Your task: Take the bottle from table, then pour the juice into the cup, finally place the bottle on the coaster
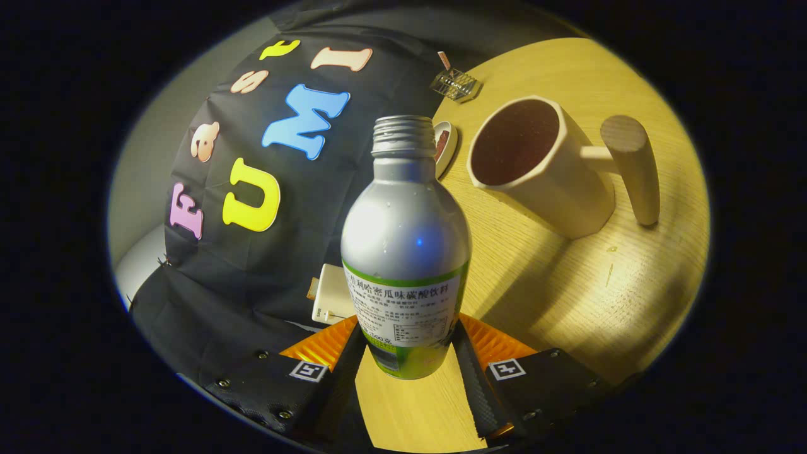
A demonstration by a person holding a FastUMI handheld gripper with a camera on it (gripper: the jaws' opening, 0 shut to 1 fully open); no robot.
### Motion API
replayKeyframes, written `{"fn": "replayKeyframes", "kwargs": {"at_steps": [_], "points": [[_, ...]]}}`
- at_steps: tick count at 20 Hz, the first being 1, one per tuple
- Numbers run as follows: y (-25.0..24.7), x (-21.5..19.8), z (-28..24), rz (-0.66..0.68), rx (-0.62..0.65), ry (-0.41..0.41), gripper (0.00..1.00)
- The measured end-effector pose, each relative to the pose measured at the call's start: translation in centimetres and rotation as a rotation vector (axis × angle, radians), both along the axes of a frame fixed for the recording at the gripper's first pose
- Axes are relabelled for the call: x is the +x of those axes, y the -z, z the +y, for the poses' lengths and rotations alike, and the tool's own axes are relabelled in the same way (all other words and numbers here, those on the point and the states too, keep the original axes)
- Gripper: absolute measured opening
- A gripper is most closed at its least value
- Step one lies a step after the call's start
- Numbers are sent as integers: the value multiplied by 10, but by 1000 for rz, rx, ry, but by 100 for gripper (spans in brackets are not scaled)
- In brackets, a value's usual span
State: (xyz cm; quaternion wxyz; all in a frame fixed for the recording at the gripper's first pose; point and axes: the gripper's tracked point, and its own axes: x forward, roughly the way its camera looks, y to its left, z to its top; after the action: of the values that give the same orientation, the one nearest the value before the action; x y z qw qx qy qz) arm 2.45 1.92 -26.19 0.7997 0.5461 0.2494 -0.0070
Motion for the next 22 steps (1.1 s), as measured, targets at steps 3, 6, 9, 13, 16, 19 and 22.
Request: {"fn": "replayKeyframes", "kwargs": {"at_steps": [3, 6, 9, 13, 16, 19, 22], "points": [[2, 3, 6, 26, 52, 3, 78], [-1, 6, 7, 38, 112, 16, 78], [-9, 10, 7, 45, 186, 46, 78], [-13, 12, 8, 62, 256, 66, 77], [-17, 14, 8, 72, 302, 75, 78], [-21, 16, 9, 81, 359, 85, 78], [-23, 18, 12, 90, 404, 87, 78]]}}
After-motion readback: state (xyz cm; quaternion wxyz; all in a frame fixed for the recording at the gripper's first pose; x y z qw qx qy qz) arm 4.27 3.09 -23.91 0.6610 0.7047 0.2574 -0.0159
